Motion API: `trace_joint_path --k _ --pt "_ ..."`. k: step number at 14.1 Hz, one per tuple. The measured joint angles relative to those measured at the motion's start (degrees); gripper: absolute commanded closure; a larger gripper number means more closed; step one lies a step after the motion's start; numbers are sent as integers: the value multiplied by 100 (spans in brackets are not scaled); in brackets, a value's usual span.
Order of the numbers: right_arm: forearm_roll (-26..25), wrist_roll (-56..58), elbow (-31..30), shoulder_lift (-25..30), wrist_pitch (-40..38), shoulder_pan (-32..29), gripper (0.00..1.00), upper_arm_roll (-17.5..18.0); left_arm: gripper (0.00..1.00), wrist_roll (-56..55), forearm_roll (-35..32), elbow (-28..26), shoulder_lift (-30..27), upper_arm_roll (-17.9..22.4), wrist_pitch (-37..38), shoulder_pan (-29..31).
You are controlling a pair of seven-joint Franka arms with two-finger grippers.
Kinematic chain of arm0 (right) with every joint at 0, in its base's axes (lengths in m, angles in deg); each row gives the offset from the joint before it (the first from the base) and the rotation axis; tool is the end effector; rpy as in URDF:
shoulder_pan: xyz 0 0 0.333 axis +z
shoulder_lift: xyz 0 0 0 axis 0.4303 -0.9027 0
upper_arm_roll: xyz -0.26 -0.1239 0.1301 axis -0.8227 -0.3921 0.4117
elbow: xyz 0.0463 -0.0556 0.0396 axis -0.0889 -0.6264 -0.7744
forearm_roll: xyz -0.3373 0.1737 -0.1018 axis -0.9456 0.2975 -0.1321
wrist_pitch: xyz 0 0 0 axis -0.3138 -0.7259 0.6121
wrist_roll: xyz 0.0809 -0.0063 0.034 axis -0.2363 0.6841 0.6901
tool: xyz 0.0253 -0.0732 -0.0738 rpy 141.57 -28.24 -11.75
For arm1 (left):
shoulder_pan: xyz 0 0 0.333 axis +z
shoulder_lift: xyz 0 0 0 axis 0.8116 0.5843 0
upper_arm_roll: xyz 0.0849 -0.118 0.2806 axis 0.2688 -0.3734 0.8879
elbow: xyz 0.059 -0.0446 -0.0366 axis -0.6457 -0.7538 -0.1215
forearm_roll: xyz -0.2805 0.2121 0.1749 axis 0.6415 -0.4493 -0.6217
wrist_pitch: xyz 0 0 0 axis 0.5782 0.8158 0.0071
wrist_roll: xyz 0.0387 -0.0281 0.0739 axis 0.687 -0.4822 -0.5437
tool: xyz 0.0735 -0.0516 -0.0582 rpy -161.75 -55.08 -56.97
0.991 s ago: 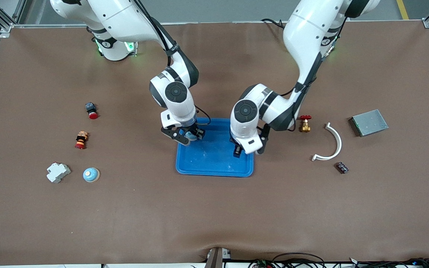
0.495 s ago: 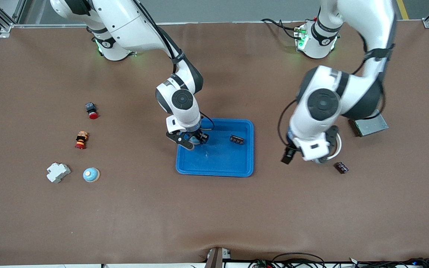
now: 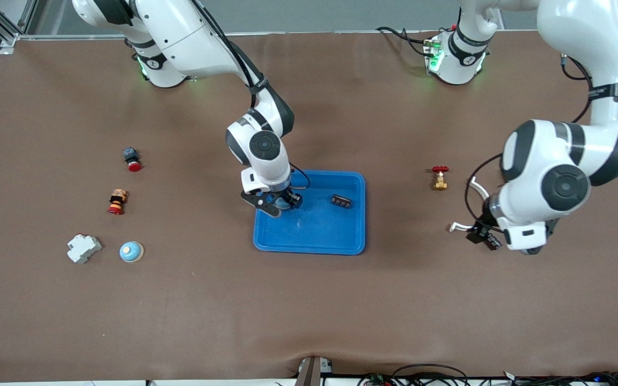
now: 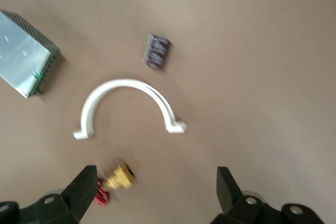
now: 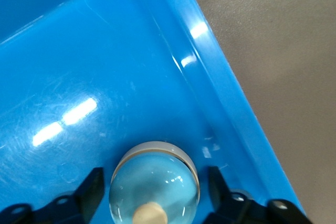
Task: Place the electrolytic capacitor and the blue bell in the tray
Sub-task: 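Release the capacitor and bell into the tray and lift both grippers, then grasp the second capacitor with the left gripper while the right gripper reaches the bell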
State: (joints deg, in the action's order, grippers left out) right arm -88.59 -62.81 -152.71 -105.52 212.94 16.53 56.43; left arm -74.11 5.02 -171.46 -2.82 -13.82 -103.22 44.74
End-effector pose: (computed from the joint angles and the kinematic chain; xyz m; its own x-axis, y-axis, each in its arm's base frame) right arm 0.5096 0.4337 0.1797 0.8529 -0.5215 0.0238 -0.5204 -0.8529 -0.0414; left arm 0.6469 -0.0886 0.3571 0.6028 0.7976 -0.0217 0.7830 -0.5965 -0.1764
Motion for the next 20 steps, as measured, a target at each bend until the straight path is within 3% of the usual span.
trace_joint_path --k 3,7,11,15,17,18,20 --pt "-1 0 264 -8 -343 1 0 -1 0 495 -190 -107 199 -10 -214 517" --pt "-5 35 982 -1 -1496 1 0 -24 0 1035 -215 -146 626 -16 -624 831" --pt "-17 967 1243 96 -2178 -121 0 -160 13 1338 -216 -150 1063 -17 -1330 999" --pt "-141 1899 1241 411 -2441 -755 0 -200 19 1356 -216 -150 1474 -82 -2000 955" --pt "-176 2323 1182 539 -2465 -1042 0 -202 34 1356 -216 -148 1593 -146 -2168 925" --pt "-206 2541 1140 589 -2467 -1160 0 -204 50 1356 -216 -148 1622 -161 -2184 917" --pt "-250 2977 999 716 -2467 -1416 0 -208 100 1356 -216 -148 1633 -164 -2179 923"
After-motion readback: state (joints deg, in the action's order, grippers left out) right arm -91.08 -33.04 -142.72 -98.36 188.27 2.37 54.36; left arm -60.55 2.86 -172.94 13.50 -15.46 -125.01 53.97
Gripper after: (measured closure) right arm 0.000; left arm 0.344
